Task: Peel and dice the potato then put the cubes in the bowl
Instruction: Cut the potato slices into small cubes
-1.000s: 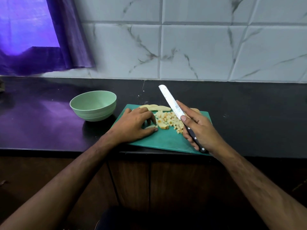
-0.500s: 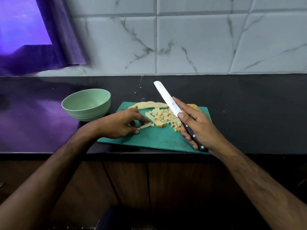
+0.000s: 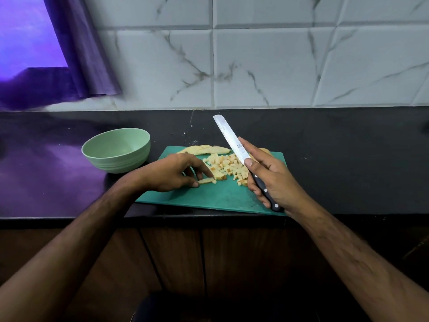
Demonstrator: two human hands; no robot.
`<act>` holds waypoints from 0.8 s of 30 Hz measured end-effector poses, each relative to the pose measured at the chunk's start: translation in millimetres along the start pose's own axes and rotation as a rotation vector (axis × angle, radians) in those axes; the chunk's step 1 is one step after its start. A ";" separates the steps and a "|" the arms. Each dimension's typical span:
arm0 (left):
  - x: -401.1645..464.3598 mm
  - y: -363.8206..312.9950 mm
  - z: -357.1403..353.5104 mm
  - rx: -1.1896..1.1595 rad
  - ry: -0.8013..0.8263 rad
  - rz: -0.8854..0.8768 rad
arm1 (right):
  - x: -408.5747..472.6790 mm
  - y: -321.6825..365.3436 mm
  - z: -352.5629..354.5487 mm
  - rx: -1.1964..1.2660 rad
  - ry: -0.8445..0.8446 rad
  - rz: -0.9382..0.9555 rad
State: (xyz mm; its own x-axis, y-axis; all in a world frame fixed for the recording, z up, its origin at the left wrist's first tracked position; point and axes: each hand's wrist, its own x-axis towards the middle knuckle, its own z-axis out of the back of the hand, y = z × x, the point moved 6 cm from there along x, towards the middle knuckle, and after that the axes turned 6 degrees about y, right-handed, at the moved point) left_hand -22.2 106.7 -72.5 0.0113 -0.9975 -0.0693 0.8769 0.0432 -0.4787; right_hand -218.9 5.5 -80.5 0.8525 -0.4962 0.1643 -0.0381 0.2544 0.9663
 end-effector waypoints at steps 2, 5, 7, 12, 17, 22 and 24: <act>1.0 -8.7 -3.6 -0.014 0.019 -0.026 | -0.4 0.3 -0.1 0.000 -0.001 -0.002; 4.5 -22.5 -8.9 -0.007 -0.025 -0.060 | 0.1 -0.2 -0.3 0.002 -0.001 -0.001; 8.1 -31.8 -14.1 -0.015 -0.079 -0.086 | 0.2 -0.7 -0.6 0.007 0.000 -0.002; 16.8 -47.7 -24.3 -0.096 -0.265 -0.108 | 0.0 0.3 -0.8 0.021 -0.006 0.007; 14.4 -52.4 -25.1 -0.103 -0.340 -0.178 | -1.1 1.1 -0.1 -0.001 -0.015 0.013; 6.5 -24.3 0.9 0.278 -0.501 -0.157 | 0.2 0.0 0.5 -0.004 -0.012 0.011; 11.6 -9.8 -1.2 0.449 -0.393 -0.026 | 0.9 -0.8 0.9 0.000 -0.012 0.011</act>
State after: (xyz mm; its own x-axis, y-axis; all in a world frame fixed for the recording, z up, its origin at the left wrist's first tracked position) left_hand -31.3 94.8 -69.7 0.0887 -0.9473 0.3078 0.9957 0.0762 -0.0527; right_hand -218.6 4.1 -80.9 0.8456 -0.5034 0.1775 -0.0478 0.2597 0.9645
